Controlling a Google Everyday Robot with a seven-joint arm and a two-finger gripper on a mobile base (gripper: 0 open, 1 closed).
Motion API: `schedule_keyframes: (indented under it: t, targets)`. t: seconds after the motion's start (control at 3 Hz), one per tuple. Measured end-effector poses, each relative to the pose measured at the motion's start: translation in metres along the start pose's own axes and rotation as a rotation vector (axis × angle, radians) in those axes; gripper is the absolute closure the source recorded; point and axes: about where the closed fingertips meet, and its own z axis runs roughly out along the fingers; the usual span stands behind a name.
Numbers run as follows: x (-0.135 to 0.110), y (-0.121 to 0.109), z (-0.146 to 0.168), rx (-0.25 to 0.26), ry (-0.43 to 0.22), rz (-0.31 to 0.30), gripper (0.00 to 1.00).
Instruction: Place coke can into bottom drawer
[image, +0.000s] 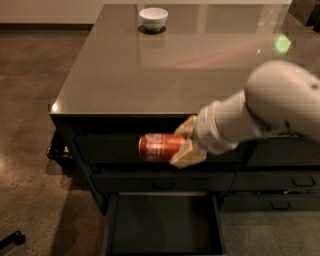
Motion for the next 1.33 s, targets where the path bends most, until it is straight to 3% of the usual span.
schedule_keyframes:
  t: [0.33,0.67,1.0,1.33]
  targets:
    - [0.035,0.040,0.016,-0.016,-0.033,0.076,1.00]
    - [0.081,0.043,0.052,-0.082,-0.070,0.094,1.00]
    - [0.090,0.049,0.066,-0.112,-0.086,0.116,1.00]
    - [0.089,0.049,0.065,-0.110,-0.084,0.113,1.00]
